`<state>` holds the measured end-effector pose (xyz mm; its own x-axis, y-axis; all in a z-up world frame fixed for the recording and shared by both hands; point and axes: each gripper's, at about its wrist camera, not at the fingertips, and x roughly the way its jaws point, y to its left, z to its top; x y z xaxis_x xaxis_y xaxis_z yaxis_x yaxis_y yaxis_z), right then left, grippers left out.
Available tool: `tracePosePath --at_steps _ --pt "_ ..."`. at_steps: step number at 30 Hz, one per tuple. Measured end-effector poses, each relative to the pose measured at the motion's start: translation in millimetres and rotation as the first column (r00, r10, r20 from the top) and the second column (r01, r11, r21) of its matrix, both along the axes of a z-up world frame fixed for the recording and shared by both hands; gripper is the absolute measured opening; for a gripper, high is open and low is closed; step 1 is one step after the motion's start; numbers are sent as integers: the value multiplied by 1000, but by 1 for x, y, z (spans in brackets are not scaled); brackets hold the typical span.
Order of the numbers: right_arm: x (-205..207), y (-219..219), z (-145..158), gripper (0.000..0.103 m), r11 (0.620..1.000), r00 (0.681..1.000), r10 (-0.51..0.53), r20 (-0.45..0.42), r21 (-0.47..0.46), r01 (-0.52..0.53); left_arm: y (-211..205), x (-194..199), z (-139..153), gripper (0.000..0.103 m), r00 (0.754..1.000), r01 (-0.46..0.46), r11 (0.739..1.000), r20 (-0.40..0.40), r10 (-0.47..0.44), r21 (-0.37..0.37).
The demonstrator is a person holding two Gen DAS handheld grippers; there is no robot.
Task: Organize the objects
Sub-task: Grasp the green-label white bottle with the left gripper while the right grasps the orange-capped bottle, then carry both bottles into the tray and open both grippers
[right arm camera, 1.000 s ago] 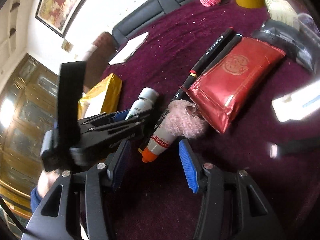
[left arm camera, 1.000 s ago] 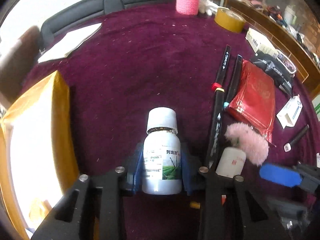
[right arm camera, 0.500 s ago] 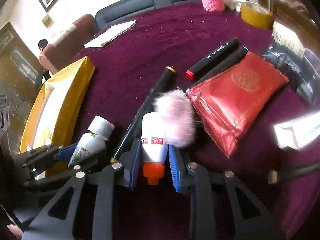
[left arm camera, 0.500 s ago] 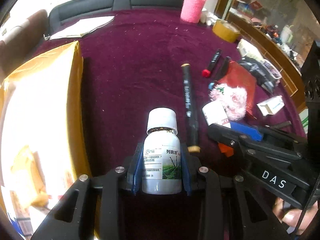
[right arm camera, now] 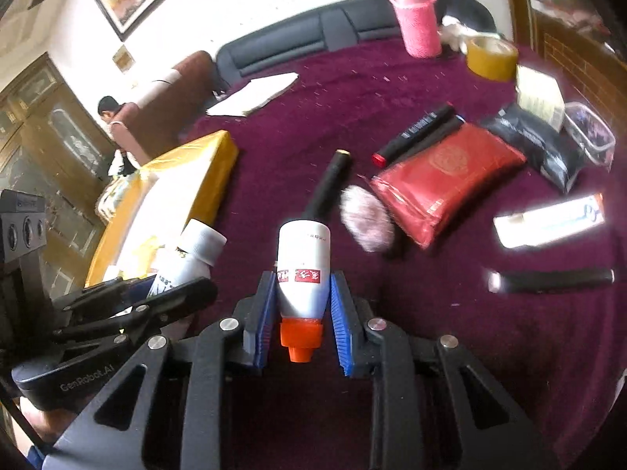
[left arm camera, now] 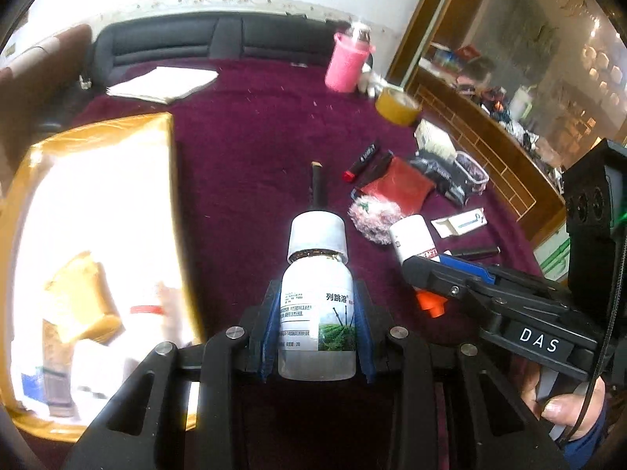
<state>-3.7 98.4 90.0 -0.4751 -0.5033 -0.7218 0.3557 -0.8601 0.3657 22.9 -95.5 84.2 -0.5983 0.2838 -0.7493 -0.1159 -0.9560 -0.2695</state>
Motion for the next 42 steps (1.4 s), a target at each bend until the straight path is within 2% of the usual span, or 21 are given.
tracePosePath --at_steps 5,10,18,22,29,31,37,42 --pt "13 -23 11 24 999 999 49 -20 -12 -49 -38 21 15 29 997 -62 998 -42 63 33" --pt "19 -55 15 24 994 993 112 -29 -8 -112 -81 29 11 29 990 -131 989 -48 134 65" --pt "5 -113 14 25 979 979 203 -7 -11 -203 -162 35 3 30 957 -276 954 -53 284 116" --pt "-7 -145 17 25 970 970 243 -15 5 -243 -189 25 -5 30 944 -323 937 -30 329 130" --pt "-63 -190 13 25 966 965 256 49 7 -257 -196 -11 -14 30 956 -295 941 62 288 165" --pt "-84 -204 9 25 969 968 243 61 35 -245 -190 -26 -17 30 961 -275 945 84 264 176" --pt "-140 -235 -8 24 976 977 189 95 95 -198 -170 -62 -41 29 957 -271 938 165 239 217" --pt "-158 -246 -21 24 972 974 181 139 125 -198 -160 -78 -58 29 951 -280 928 207 232 245"
